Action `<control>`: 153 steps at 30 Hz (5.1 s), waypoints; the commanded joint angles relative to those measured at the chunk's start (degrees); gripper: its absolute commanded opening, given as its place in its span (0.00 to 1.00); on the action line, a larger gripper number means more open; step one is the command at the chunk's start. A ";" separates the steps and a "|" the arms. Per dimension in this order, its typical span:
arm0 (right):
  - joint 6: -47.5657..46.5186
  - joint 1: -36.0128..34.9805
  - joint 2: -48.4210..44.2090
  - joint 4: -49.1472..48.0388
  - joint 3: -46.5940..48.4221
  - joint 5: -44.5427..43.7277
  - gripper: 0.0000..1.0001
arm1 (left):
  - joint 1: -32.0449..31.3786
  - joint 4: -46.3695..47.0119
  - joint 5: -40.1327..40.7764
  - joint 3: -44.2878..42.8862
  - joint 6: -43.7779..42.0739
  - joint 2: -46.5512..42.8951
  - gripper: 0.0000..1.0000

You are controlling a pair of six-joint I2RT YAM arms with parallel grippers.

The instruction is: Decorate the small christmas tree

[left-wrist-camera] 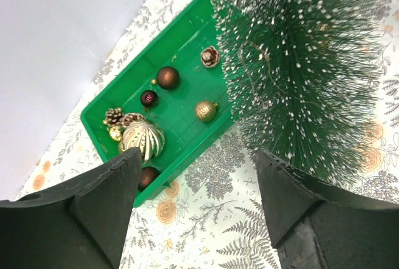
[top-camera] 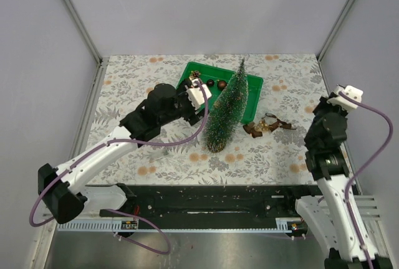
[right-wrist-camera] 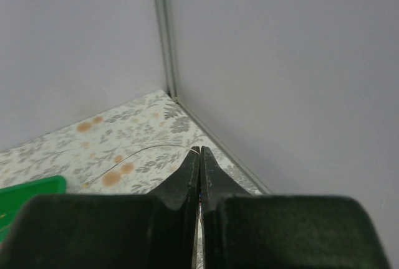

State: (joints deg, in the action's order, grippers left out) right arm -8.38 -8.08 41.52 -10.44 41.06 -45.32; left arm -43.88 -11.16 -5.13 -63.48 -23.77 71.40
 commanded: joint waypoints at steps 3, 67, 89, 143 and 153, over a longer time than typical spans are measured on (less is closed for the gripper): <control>7.15 0.08 -10.49 37.90 12.27 27.16 0.00 | -0.07 -5.62 -0.93 -5.24 -0.66 -8.81 0.79; 9.53 -28.05 8.49 34.96 22.48 90.06 0.00 | -15.18 -19.69 -17.01 -14.58 -14.28 -10.82 0.62; 5.66 -30.42 13.15 37.15 27.67 91.20 0.00 | -20.98 2.97 -8.68 1.42 -33.70 -14.61 0.60; 2.40 -31.30 10.25 43.22 28.73 94.10 0.00 | -21.34 10.28 1.78 4.07 -40.13 -11.89 0.02; 2.23 -31.30 9.29 43.22 28.64 89.89 0.00 | -21.07 6.59 0.12 3.72 -37.41 -14.44 0.00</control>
State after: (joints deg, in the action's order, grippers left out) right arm -6.04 -38.89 52.64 32.86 67.29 45.25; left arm -65.67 -5.58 -7.25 -58.81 -62.87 59.48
